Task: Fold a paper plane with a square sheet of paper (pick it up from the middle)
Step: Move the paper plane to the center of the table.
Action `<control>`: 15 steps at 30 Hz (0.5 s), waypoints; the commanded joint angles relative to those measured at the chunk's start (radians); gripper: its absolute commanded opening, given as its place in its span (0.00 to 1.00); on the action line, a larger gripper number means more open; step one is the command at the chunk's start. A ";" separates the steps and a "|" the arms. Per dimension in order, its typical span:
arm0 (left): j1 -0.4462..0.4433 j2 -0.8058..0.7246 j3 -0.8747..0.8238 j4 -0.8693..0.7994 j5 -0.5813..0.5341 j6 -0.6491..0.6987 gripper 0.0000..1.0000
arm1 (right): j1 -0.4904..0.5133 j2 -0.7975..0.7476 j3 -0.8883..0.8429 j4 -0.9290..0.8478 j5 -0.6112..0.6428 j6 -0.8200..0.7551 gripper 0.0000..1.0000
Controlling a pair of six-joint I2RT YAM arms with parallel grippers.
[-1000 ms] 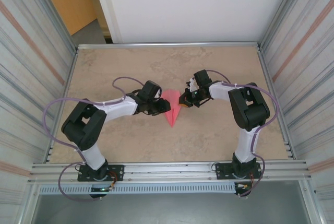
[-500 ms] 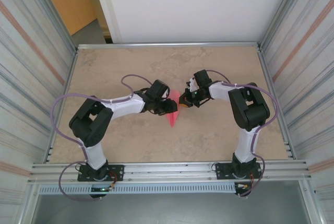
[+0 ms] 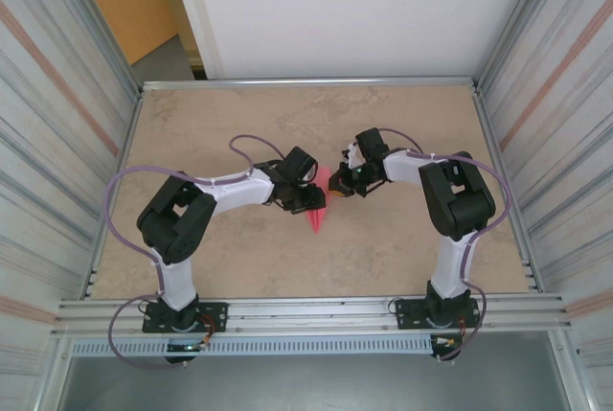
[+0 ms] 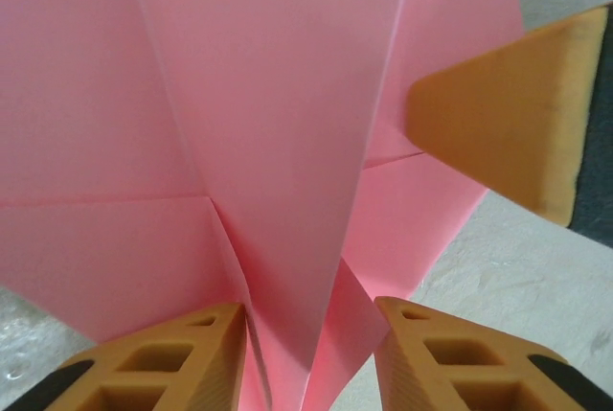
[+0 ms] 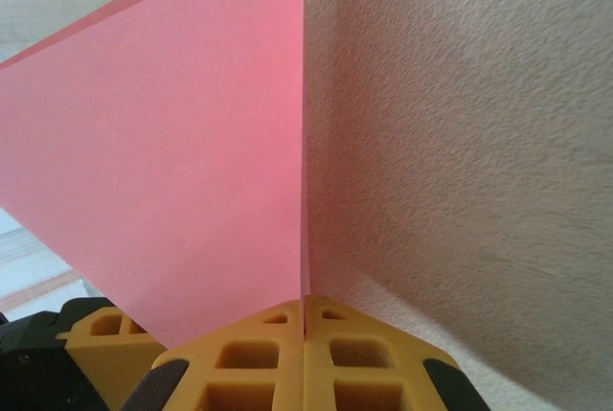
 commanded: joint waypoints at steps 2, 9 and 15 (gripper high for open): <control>-0.011 0.027 0.049 -0.056 -0.028 0.024 0.39 | 0.001 0.008 0.019 -0.001 -0.016 -0.003 0.07; -0.021 0.055 0.087 -0.091 -0.039 0.037 0.38 | 0.002 0.007 0.019 0.000 -0.021 -0.003 0.07; -0.023 0.065 0.101 -0.116 -0.059 0.042 0.32 | 0.002 0.005 0.019 -0.001 -0.022 -0.002 0.08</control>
